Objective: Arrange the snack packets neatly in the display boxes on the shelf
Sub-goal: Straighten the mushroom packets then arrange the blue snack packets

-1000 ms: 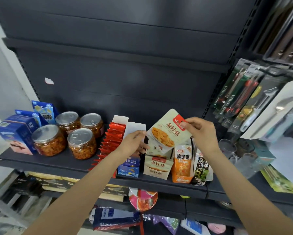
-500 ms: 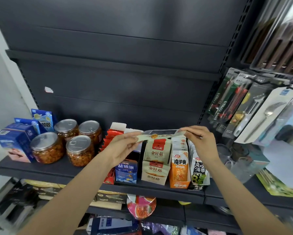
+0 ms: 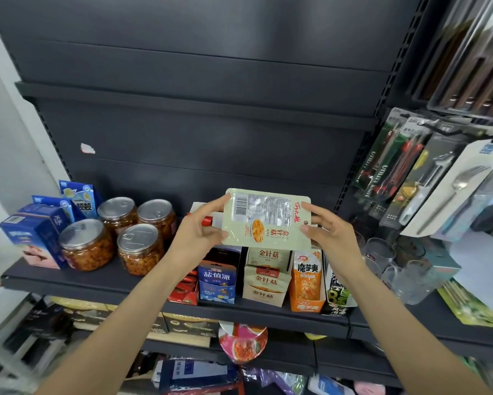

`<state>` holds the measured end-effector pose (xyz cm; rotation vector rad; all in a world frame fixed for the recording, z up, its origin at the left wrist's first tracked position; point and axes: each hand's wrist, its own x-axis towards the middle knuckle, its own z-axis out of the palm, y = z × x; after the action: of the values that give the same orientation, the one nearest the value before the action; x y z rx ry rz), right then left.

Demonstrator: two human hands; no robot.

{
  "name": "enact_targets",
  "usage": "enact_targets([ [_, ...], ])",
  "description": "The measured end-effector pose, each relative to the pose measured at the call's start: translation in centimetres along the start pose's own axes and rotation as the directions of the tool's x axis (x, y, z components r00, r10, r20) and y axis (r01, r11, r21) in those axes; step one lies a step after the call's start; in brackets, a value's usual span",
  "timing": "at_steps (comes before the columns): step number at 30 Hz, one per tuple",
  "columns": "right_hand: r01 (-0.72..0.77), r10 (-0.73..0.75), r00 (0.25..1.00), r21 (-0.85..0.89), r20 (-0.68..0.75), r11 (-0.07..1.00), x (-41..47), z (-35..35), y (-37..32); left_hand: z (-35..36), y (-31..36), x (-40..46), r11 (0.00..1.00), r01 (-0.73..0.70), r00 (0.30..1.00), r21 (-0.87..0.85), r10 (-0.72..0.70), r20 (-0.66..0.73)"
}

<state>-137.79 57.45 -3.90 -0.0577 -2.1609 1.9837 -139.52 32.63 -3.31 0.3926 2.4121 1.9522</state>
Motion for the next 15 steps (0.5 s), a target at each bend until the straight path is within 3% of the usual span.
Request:
enact_targets([
  [3,0.003,-0.004,1.000,0.009,0.015,1.000,0.0,0.1,0.6,-0.1,-0.4,0.1,0.998,0.056,0.998,-0.038,-0.056,-0.011],
  [6,0.003,-0.003,1.000,0.016,0.024,1.000,0.2,0.0,0.7,-0.3,-1.4,0.5,0.966,0.177,0.984,-0.186,-0.181,-0.003],
  [10,0.149,-0.138,0.988,-0.224,0.066,0.963,0.2,-0.1,0.4,-0.3,-2.6,1.0,0.870,0.296,0.949,-0.395,-0.314,0.020],
  [15,0.230,-0.303,0.949,-0.472,-0.084,0.851,0.8,-0.7,1.0,0.9,-3.6,2.1,0.818,0.447,0.892,-0.363,-0.439,0.109],
])
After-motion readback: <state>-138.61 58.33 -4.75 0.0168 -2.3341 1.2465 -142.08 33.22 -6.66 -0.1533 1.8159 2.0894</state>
